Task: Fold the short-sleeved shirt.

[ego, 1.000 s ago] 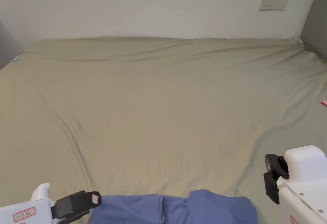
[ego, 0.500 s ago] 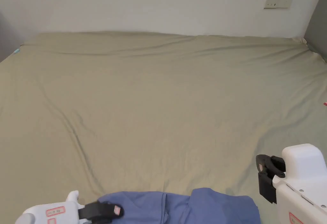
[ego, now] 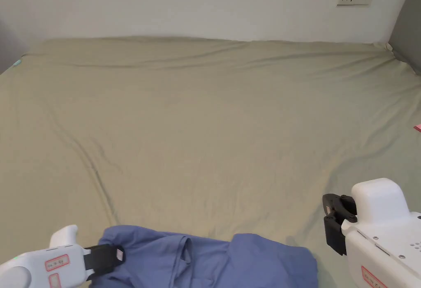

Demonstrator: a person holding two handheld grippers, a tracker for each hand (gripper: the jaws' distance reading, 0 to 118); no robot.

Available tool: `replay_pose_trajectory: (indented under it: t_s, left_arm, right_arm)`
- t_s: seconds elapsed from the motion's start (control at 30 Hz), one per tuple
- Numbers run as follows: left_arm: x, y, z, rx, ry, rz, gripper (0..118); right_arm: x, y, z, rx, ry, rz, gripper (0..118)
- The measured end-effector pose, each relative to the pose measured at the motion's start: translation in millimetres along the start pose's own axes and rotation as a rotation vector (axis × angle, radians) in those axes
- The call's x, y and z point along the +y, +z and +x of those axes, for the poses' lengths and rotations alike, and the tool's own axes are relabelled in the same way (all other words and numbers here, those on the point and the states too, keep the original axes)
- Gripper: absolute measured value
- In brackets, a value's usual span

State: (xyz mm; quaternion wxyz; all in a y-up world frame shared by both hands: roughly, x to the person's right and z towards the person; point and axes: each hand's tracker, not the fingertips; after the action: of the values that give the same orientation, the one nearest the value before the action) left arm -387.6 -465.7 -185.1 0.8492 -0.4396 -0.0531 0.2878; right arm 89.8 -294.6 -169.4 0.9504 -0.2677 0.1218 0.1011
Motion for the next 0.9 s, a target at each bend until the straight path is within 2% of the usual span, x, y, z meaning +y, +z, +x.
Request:
replay_pose_trajectory:
  t_s: [0.07, 0.23, 0.33, 0.37, 0.4, 0.53, 0.8, 0.9]
  left_arm:
    - [9, 15, -10, 0.028, 0.009, 0.020, 13]
    - [33, 75, -2, 0.293, -0.041, 0.131, 14]
    - [49, 100, 9, 0.229, 0.075, 0.088, 14]
    - [50, 103, 20, 0.152, 0.058, 0.089, 14]
    - [54, 105, 30, 0.145, 0.016, 0.100, 14]
    - [51, 82, 82, 0.275, -0.207, 0.069, 14]
    - [15, -13, 143, 0.160, -0.218, -0.083, 14]
    - [-1, -47, 166, 0.178, -0.251, -0.094, 14]
  right_arm:
    - [1, 1, -1, 0.002, 0.002, 0.000, 2]
    - [2, 0, 3, 0.004, 0.000, 0.006, 2]
    - [2, -3, 5, 0.010, 0.002, 0.004, 2]
    - [2, -4, 7, 0.015, -0.001, 0.004, 2]
    - [2, -5, 8, 0.019, -0.007, 0.005, 2]
    - [2, -5, 7, 0.032, -0.029, 0.005, 2]
    - [-5, 2, 12, 0.025, -0.025, 0.002, 2]
    - [-9, 2, 17, 0.000, -0.026, -0.002, 2]
